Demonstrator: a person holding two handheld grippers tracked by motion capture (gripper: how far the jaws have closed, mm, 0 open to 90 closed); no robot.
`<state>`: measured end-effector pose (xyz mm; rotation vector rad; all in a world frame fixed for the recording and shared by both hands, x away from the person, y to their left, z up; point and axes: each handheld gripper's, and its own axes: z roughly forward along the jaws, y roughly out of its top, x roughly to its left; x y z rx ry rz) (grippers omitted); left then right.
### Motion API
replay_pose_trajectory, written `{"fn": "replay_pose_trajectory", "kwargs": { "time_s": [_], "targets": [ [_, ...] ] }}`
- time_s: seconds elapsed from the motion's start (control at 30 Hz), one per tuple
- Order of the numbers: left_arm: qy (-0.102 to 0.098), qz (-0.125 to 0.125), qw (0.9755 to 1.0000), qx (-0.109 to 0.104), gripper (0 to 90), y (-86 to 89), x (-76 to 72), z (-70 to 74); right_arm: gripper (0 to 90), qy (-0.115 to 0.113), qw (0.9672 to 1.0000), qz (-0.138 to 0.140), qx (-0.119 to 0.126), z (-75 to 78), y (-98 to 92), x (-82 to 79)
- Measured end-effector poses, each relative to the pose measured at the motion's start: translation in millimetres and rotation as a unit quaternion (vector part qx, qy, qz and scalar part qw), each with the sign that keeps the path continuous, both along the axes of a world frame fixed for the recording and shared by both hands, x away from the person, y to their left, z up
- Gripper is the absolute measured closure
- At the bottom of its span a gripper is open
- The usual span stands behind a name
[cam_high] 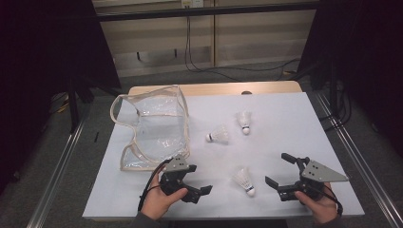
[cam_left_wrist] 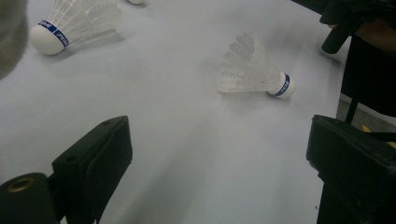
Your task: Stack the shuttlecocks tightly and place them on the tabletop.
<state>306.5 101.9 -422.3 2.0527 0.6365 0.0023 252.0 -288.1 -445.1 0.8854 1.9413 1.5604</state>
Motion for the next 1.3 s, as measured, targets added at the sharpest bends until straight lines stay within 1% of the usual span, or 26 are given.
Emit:
{"fn": "replay_pose_trajectory", "kwargs": {
  "time_s": [0.03,0.2,0.27,0.33,0.4,0.47,0.53,0.7,0.77,0.87,1.07,1.13,1.3],
  "targets": [
    [0.001,0.003,1.0,0.0,7.0,0.9,0.0,-0.4,1.3,0.0,1.0,0.0,0.0,-0.1,0.0,0.1],
    [0.004,0.0,1.0,-0.006,7.2,5.5,0.0,-0.2,1.3,-0.001,1.0,0.0,-0.001,-0.1,0.2,0.0],
    [0.003,-0.004,1.0,-0.006,7.2,7.1,0.1,0.2,1.3,-0.002,1.0,0.0,-0.001,-0.2,0.1,0.3],
    [0.003,-0.002,1.0,-0.009,7.2,8.3,0.0,0.2,1.3,-0.001,1.0,-0.001,-0.001,-0.2,0.1,0.2],
    [0.001,-0.005,1.0,-0.006,7.6,10.4,0.3,0.7,1.3,-0.002,1.0,0.001,-0.001,0.0,0.2,0.1],
    [0.003,-0.004,0.9999,-0.009,8.7,11.6,0.1,0.5,1.3,-0.002,1.0,0.001,-0.001,-0.1,0.4,0.1],
    [0.001,-0.002,1.0,-0.007,8.7,12.7,-0.1,0.2,1.3,-0.001,1.0,0.0,-0.001,-0.1,0.3,0.1],
    [-0.001,-0.009,1.0,0.0,8.8,14.9,-0.4,-0.1,1.4,-0.001,1.0,0.0,-0.002,-0.2,0.4,0.3],
    [-0.001,-0.006,1.0,0.002,8.8,15.6,-0.8,-0.3,1.4,-0.003,1.0,0.002,-0.002,-0.3,0.6,0.5],
    [0.0,-0.005,1.0,-0.001,9.0,17.8,-0.9,-0.5,1.4,-0.003,1.0,0.002,-0.002,-0.4,0.7,0.5],
    [0.0,-0.007,1.0,0.001,9.5,22.5,-0.7,-0.3,1.4,-0.003,1.0,0.001,-0.003,-0.2,0.9,0.5],
    [0.005,-0.003,1.0,-0.005,9.9,23.7,-0.9,-0.2,1.4,-0.003,1.0,0.001,-0.003,-0.4,1.2,0.7],
    [0.001,0.003,1.0,-0.005,9.5,27.5,-1.7,2.0,1.4,-0.003,1.0,0.001,-0.003,-0.4,0.9,0.6]
  ]
}}
